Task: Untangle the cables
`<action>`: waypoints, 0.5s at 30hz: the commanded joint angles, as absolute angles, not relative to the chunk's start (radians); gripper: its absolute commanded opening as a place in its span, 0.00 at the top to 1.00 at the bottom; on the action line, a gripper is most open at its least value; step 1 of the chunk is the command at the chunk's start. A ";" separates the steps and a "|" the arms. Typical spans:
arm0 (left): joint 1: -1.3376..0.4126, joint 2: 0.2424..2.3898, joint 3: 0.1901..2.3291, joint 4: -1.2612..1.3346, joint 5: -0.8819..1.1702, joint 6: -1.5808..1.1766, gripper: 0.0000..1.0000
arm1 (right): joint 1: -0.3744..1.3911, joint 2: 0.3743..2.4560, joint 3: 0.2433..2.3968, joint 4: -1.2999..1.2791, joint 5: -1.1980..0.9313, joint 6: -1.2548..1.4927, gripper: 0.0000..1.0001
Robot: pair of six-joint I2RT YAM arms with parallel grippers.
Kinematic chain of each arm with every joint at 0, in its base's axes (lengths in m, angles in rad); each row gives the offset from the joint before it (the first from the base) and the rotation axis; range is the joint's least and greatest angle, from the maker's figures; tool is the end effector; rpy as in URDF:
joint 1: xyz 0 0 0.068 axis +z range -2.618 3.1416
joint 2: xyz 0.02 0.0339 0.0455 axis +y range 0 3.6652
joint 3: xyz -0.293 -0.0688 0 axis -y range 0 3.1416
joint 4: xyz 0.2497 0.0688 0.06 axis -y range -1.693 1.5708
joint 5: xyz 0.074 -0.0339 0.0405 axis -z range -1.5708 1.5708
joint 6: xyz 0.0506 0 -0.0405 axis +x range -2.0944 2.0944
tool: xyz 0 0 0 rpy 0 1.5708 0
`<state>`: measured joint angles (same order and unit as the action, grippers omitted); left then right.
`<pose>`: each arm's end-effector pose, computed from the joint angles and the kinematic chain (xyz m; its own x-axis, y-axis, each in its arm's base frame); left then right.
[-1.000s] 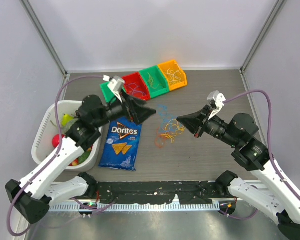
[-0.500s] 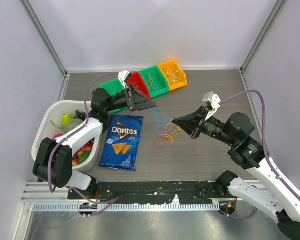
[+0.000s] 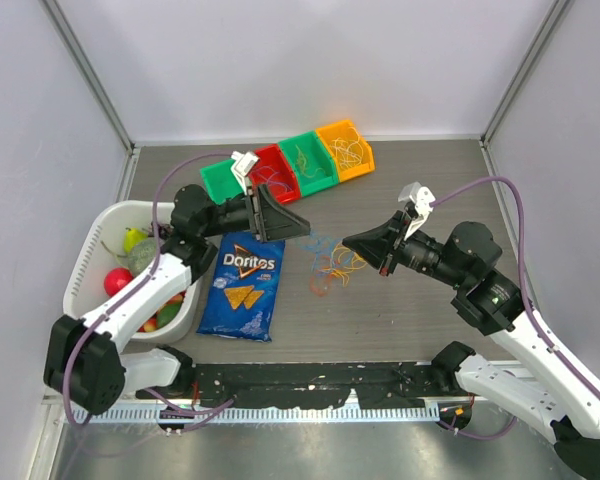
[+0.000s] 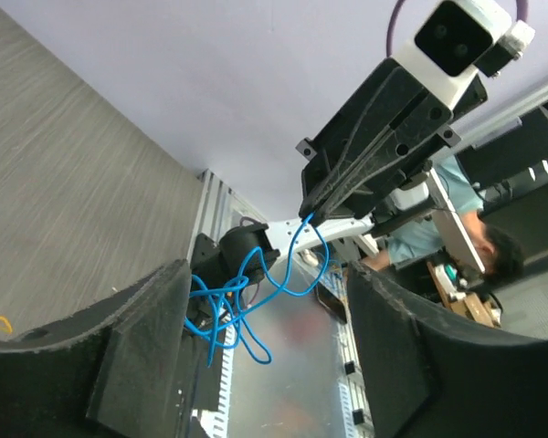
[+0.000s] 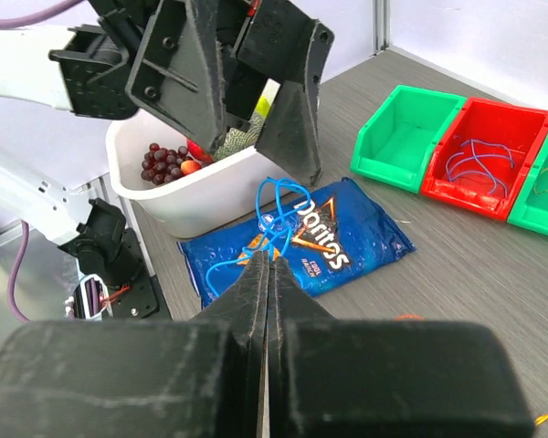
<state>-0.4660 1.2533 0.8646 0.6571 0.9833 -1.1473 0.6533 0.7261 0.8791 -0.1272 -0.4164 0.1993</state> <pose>0.2319 -0.1638 0.3798 -0.7833 -0.1717 -0.5975 0.6130 -0.0533 -0.7883 0.1136 0.1128 0.4085 -0.1535 0.1105 -0.9819 -0.8636 0.4679 0.1877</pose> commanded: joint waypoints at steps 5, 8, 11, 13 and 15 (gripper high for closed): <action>-0.474 1.056 0.888 0.161 0.740 -0.755 0.27 | 0.655 0.715 0.922 -0.087 -0.405 0.186 0.99; -0.485 1.049 0.882 0.153 0.726 -0.747 0.34 | 0.655 0.715 0.920 -0.084 -0.411 0.184 0.99; -0.511 1.069 0.891 0.146 0.729 -0.743 0.42 | 0.657 0.716 0.919 -0.078 -0.411 0.190 0.99; -0.532 1.075 0.899 0.138 0.715 -0.729 0.45 | 0.655 0.718 0.920 -0.075 -0.413 0.192 0.99; -0.554 1.078 0.907 0.115 0.687 -0.704 0.47 | 0.655 0.718 0.920 -0.075 -0.416 0.195 0.99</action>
<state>-0.5175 1.0733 0.8650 0.1650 0.7387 -0.7727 0.6533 0.7265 0.8791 -0.1272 -0.4137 0.1936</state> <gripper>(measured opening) 0.546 0.023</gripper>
